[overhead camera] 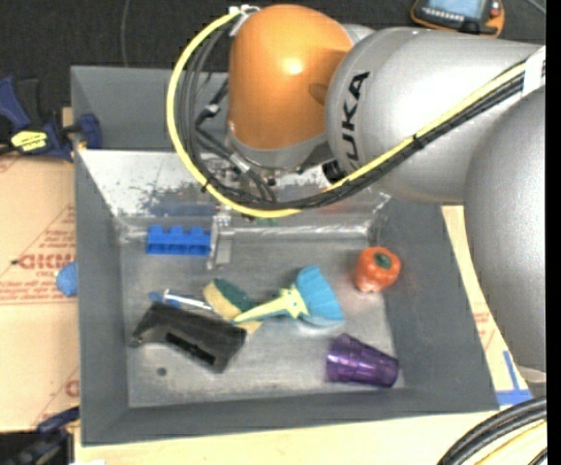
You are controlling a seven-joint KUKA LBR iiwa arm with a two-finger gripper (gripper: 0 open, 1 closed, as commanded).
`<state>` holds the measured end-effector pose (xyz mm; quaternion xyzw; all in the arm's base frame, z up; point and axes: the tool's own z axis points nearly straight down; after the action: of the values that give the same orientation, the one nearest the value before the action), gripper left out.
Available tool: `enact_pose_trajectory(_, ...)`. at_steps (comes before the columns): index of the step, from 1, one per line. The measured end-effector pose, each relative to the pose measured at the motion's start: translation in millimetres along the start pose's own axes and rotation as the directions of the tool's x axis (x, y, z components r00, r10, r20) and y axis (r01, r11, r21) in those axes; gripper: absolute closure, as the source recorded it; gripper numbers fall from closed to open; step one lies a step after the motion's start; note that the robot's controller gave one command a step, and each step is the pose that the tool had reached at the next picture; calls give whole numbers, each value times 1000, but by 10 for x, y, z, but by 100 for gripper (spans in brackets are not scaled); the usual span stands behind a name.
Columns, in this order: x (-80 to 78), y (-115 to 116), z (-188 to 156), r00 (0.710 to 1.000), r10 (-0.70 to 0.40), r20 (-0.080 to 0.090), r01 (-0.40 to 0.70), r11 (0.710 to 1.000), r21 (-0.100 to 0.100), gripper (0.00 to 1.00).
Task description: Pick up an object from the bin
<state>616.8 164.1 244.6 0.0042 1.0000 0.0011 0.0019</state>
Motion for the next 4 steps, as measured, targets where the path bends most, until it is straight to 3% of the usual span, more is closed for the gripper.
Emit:
enact_pose_trajectory(1, 0, 0, 0, 1000, 0, 0, 0, 1000, 0, 0)
enact_pose_trajectory(2, -163, -210, -604, 989, 146, 2, -146, 989, -1, 0)
enact_pose_trajectory(3, -40, -581, 452, 999, 50, -9, -50, 999, 2, 0)
enact_pose_trajectory(4, 168, -555, -155, 968, 249, 8, -249, 968, -4, 0)
